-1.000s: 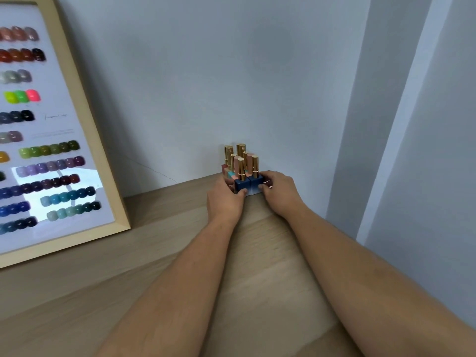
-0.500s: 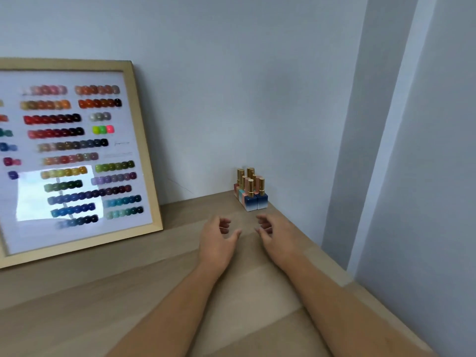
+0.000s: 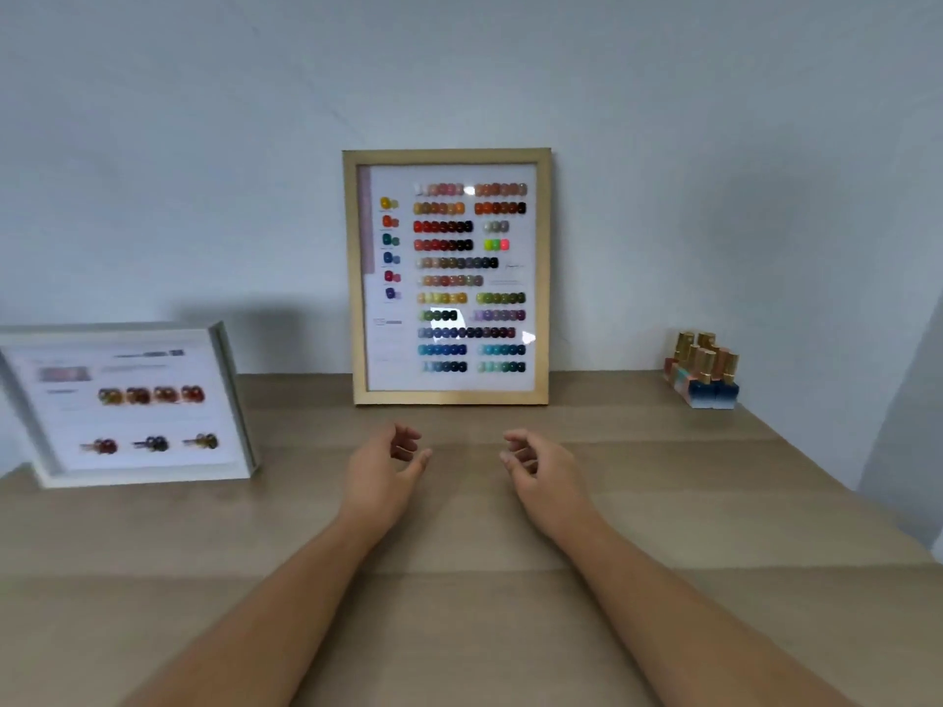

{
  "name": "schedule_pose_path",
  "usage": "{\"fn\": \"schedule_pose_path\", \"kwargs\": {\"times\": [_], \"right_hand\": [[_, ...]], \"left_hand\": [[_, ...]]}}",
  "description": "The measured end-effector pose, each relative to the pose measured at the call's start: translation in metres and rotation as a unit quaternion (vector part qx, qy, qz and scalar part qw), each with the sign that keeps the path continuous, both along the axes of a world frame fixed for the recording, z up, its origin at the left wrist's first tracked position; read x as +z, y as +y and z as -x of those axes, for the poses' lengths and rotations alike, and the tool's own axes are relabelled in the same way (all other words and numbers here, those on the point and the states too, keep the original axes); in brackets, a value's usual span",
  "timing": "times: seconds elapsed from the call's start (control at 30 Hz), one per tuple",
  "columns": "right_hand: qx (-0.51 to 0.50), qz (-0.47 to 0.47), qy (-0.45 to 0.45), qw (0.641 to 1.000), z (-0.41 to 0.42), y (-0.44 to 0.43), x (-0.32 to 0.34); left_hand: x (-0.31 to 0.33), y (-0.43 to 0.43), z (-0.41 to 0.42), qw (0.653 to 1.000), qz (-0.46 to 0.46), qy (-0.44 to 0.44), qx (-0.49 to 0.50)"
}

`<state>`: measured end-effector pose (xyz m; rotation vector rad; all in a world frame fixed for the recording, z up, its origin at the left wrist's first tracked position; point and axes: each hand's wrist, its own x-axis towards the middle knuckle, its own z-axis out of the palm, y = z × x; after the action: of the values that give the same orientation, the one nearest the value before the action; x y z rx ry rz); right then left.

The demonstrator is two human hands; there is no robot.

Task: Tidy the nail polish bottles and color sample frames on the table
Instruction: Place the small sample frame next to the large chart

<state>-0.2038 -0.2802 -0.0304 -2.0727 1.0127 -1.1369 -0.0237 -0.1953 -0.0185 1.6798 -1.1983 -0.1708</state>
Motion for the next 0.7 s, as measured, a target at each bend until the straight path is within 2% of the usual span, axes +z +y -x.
{"fn": "schedule_pose_path", "kwargs": {"times": [0.2,0.33,0.5,0.6,0.7], "right_hand": [[0.097,-0.003,-0.009,0.995,-0.102,0.047,-0.003],[0.143,-0.032,-0.001,0.989,-0.162,0.066,-0.007],[0.171,-0.059,0.024,0.983,-0.227,0.075,-0.013],[0.180,-0.071,0.026,0.981,-0.256,0.075,-0.013],[0.187,-0.092,0.029,0.978,-0.278,0.072,-0.013]], "left_hand": [[-0.009,0.079,-0.092,0.993,-0.004,-0.020,0.115],[-0.011,0.117,-0.156,0.974,0.012,-0.022,0.227],[-0.016,0.149,-0.235,0.947,0.023,0.024,0.321],[-0.015,0.156,-0.273,0.942,0.022,0.067,0.328],[-0.015,0.155,-0.302,0.953,0.020,0.095,0.288]]}}
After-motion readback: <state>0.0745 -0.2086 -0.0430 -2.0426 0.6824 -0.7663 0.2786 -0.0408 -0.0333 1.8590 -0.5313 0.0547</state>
